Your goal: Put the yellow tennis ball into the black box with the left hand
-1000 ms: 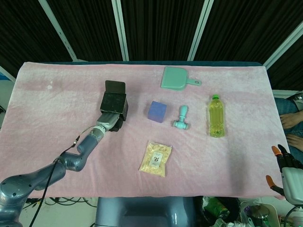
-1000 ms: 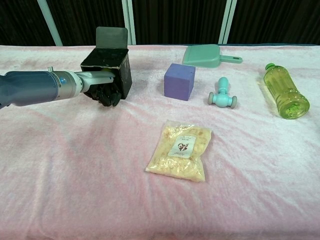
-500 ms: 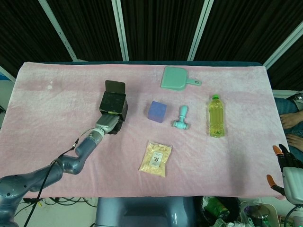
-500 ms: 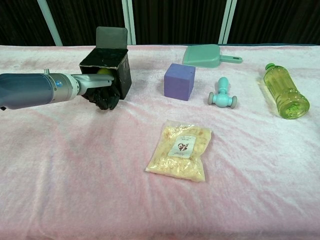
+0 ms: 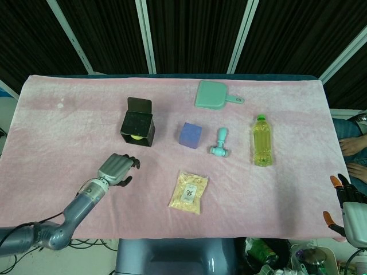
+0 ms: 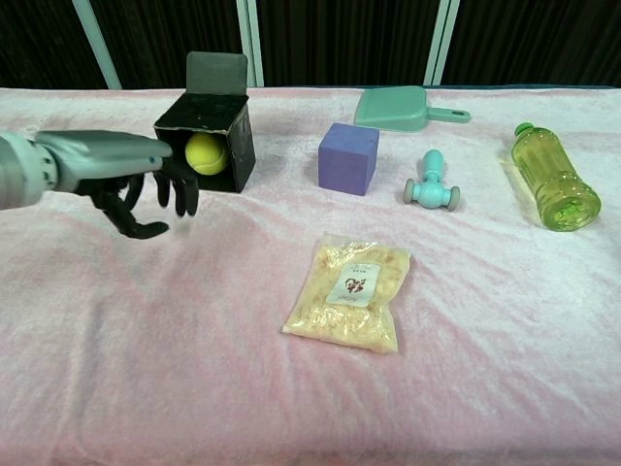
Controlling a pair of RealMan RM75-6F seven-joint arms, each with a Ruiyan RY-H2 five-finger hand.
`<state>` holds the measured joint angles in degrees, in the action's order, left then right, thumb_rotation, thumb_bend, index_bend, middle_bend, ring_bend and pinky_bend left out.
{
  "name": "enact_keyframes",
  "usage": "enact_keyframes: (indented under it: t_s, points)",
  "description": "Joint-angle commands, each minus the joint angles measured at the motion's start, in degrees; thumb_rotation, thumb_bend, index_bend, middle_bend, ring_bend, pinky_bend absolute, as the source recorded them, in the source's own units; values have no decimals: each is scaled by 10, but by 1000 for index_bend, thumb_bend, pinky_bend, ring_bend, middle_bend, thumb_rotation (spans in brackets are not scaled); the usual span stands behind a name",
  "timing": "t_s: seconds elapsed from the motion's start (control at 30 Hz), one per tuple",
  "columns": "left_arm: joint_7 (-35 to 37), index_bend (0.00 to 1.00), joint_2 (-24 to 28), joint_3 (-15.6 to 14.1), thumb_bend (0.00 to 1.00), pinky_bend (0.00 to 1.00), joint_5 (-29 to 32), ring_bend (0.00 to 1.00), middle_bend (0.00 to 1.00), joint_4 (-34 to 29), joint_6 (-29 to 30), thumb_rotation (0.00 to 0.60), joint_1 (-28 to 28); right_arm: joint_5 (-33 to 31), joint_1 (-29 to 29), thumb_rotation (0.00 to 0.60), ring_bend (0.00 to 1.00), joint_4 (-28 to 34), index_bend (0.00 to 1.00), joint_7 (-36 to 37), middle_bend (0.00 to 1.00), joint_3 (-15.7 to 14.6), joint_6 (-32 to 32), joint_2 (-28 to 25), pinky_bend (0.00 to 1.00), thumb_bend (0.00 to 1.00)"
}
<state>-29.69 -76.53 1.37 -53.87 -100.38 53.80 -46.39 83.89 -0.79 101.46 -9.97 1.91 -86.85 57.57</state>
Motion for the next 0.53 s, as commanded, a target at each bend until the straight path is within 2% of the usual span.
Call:
enact_keyframes:
  t_s: [0.03, 0.2, 0.3, 0.4, 0.53]
  points:
    - [-71, 117, 114, -65, 222, 149, -52, 2, 94, -153, 217, 600, 111, 0, 0, 600, 150, -1, 32, 0, 42, 0, 0, 0, 246, 240]
    - [2, 94, 148, -118, 215, 18, -183, 0, 45, -169, 337, 600, 211, 7, 3, 600, 146, -8, 29, 3, 41, 1, 1, 0, 245, 221]
    - [57, 84, 168, -147, 214, 0, -237, 0, 23, -158, 394, 600, 269, 20, 4, 600, 145, -16, 27, 5, 40, 0, -5, 3, 245, 211]
    - [111, 81, 172, -160, 215, 0, -278, 0, 12, -126, 439, 600, 315, 28, 3, 600, 144, -23, 27, 5, 41, 0, -10, 6, 246, 211]
    - [174, 82, 171, -166, 214, 0, -288, 0, 2, -77, 463, 600, 360, 30, 2, 600, 144, -23, 27, 6, 40, -1, -13, 6, 246, 211]
